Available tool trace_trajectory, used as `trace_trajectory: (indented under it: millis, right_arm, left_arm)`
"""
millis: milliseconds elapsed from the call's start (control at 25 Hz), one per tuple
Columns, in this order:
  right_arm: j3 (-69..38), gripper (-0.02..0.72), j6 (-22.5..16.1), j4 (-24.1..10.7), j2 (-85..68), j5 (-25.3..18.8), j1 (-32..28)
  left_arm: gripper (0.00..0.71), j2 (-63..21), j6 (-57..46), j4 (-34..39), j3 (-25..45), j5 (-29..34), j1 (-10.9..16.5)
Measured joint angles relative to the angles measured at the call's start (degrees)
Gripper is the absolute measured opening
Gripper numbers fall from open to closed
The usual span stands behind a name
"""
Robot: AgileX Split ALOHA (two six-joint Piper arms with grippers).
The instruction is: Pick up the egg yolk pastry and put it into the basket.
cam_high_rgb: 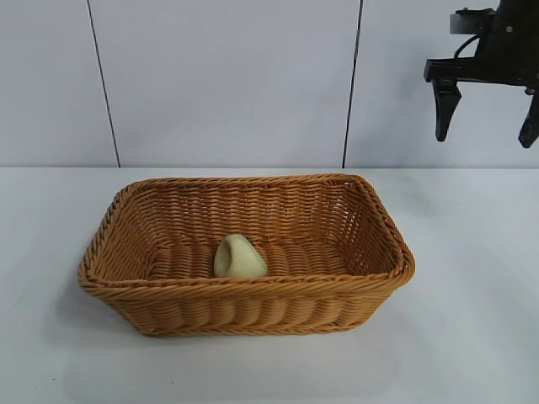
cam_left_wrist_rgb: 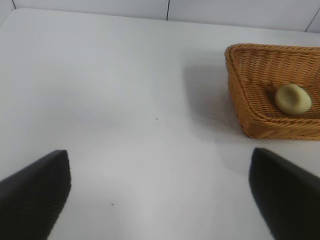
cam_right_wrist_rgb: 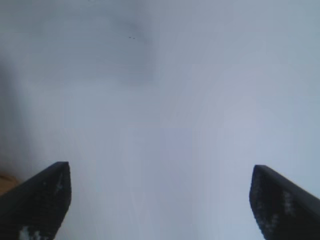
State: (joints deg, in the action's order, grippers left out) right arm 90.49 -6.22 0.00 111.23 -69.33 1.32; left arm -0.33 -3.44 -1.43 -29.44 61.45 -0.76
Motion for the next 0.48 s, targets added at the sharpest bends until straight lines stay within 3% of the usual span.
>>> trace_trajectory:
  millis: [480]
  right_arm:
    - [-35.0,0.695,2.2,0.9,-32.4,0.0,0.0]
  left_arm:
    - [0.695,0.0,0.0,0.0,0.0,0.0,0.0]
